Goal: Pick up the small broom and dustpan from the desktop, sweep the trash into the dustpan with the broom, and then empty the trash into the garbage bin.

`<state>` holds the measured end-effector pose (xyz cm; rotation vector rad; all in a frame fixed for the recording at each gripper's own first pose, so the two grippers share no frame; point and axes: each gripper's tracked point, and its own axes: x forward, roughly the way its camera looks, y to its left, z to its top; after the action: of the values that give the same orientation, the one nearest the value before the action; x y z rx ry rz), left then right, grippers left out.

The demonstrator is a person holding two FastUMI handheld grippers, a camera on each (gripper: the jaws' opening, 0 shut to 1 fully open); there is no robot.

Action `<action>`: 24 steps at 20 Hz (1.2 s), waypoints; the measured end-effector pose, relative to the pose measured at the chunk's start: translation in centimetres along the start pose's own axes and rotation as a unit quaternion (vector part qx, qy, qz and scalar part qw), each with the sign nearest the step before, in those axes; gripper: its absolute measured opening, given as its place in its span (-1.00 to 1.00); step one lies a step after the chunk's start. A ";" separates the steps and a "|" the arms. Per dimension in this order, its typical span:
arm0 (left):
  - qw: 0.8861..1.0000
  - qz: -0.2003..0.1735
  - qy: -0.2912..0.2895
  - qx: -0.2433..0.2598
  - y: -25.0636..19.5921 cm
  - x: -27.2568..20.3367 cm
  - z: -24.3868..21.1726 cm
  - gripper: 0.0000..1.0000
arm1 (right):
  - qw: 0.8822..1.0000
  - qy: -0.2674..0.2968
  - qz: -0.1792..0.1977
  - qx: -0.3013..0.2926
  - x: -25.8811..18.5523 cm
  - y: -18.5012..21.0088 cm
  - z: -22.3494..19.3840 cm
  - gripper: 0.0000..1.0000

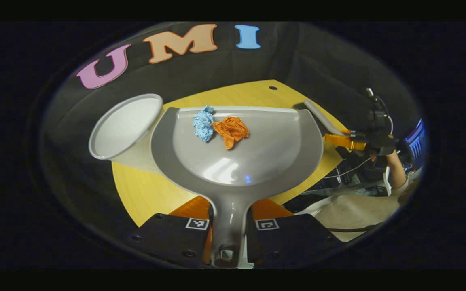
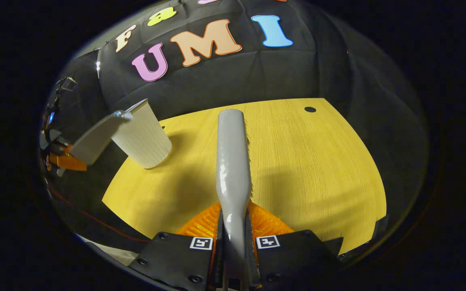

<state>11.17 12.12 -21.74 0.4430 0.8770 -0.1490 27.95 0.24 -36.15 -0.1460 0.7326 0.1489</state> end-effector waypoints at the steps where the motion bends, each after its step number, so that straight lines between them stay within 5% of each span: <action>1: 1.000 0.018 -0.004 -0.002 0.9 0.1 0.2 -0.46 | 1.000 0.000 0.004 -0.001 0.3 -0.1 0.1 -0.51; 5: 0.994 0.102 0.041 -0.002 5.2 1.2 0.4 -0.41 | 0.999 0.010 0.034 -0.005 -0.4 1.9 -0.8 -0.51; 8: 0.982 0.150 0.113 -0.020 3.1 1.3 0.7 -0.46 | 0.999 0.018 0.044 -0.023 -0.2 3.9 -2.0 -0.51; 12: 0.971 0.115 0.204 -0.048 1.9 0.7 2.2 -0.46 | 0.998 0.030 0.054 -0.032 0.6 5.0 -2.9 -0.51; 17: 0.963 0.092 0.245 -0.055 3.1 -1.1 3.3 -0.44 | 0.997 0.036 0.058 -0.036 0.6 6.1 -3.7 -0.51; 24: 0.943 0.142 0.300 -0.022 4.6 -2.2 3.6 -0.43 | 0.997 0.032 0.066 -0.033 0.8 7.5 -3.5 -0.50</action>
<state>13.68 14.58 -16.60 0.5799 1.3981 0.2886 24.83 7.03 -39.85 -0.1654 0.8008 0.2953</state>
